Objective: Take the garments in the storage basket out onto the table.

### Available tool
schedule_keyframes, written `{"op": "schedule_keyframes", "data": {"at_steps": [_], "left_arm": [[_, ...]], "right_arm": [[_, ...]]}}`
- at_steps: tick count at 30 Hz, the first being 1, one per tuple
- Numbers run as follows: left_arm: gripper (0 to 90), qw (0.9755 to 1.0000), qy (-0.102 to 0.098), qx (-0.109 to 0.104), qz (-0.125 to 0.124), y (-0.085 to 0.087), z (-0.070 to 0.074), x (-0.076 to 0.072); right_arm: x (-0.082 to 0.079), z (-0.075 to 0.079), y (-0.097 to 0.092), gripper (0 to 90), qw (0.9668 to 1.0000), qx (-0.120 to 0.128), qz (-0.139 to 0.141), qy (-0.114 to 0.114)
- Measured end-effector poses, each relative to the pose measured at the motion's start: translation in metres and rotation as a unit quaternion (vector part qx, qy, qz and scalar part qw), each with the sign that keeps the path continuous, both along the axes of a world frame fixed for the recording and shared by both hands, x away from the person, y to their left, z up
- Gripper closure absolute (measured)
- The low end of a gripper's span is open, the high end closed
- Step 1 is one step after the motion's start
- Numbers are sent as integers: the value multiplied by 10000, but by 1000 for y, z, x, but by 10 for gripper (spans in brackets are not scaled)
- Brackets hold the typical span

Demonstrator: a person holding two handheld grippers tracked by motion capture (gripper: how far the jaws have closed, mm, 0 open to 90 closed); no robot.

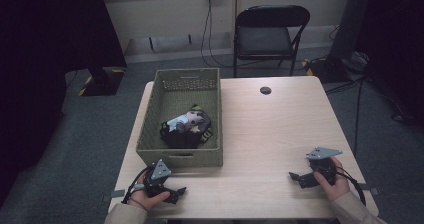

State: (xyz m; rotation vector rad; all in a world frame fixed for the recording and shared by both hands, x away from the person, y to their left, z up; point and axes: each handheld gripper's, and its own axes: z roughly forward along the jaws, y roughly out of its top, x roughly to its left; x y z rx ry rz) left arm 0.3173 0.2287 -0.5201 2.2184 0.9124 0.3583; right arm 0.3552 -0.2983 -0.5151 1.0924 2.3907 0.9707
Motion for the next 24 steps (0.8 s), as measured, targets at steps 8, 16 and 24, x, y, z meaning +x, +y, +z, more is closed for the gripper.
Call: {"op": "schedule_keyframes", "data": {"at_steps": [8, 16, 24], "left_arm": [[0, 10000, 56, 29, -11, 1, 1, -1], [29, 9997, 200, 69, -152, -2, 6, -4], [30, 9997, 169, 122, -113, -2, 14, -6]], "right_arm": [[0, 0, 0, 0, 10000, 2, 0, 2], [0, 0, 0, 0, 10000, 1, -1, 1], [0, 0, 0, 0, 10000, 3, 14, 6]]}}
